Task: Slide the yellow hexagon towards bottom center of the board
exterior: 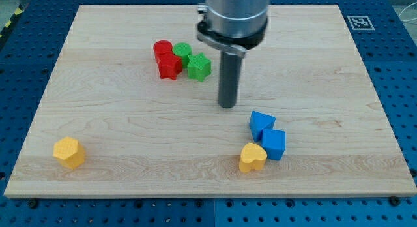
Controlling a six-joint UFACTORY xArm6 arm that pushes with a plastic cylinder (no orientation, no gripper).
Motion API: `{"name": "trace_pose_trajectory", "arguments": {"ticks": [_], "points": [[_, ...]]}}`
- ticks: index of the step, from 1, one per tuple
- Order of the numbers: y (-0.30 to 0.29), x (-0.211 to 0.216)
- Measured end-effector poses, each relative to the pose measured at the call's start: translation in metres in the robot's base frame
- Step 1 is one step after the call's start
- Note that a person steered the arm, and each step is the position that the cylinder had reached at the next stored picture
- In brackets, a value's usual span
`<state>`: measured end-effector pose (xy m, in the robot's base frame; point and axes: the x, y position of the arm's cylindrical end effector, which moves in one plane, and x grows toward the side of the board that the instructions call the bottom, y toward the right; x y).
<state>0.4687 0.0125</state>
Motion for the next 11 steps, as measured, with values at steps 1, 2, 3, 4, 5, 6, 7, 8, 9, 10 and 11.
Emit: {"name": "trace_pose_trajectory", "arguments": {"ticks": [1, 2, 3, 4, 5, 6, 7, 8, 9, 10, 11], "points": [[-0.044, 0.0], [-0.097, 0.0], [-0.152, 0.0], [-0.208, 0.0], [-0.258, 0.001], [-0.305, 0.006], [-0.317, 0.039], [-0.315, 0.061], [-0.298, 0.095], [-0.27, 0.106], [-0.23, 0.087]]}}
